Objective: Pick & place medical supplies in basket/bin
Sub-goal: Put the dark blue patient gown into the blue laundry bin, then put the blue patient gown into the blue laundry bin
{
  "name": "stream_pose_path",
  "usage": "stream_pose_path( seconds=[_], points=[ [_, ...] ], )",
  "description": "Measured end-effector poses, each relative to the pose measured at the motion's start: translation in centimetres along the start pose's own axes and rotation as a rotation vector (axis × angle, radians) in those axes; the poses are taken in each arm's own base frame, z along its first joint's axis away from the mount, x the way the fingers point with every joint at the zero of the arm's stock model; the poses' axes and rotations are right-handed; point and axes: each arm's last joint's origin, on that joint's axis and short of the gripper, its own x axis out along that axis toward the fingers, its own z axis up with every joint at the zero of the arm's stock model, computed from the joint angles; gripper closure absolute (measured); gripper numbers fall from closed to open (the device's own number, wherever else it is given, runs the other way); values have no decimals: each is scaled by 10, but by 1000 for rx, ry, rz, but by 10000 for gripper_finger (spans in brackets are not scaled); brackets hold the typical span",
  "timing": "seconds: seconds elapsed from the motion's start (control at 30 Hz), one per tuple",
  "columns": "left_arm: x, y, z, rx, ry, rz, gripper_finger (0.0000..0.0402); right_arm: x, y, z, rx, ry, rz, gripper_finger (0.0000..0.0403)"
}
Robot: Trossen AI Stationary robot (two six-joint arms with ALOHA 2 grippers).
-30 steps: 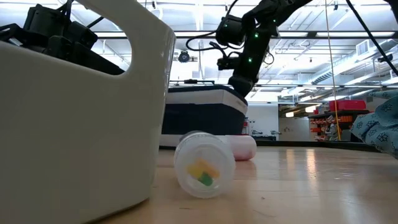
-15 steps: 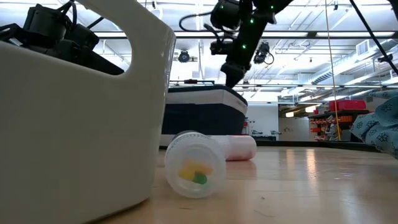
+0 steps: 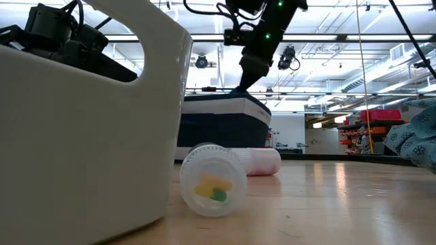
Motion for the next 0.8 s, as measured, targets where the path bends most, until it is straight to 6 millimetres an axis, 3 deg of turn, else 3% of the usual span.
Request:
stream_pose_path(
  seconds=[0.13, 0.47, 0.57, 0.8],
  points=[
    [0, 0, 1, -3, -7, 1, 110, 2, -3, -2, 16, 21, -12, 340],
    [0, 0, 1, 0, -6, 0, 110, 0, -5, -8, 1, 65, -13, 145],
    [0, 0, 1, 0, -6, 0, 110, -2, -5, -10, -6, 99, -47, 122],
    [0, 0, 1, 0, -6, 0, 110, -24, -7, -7, 14, 141, -61, 117]
  ],
)
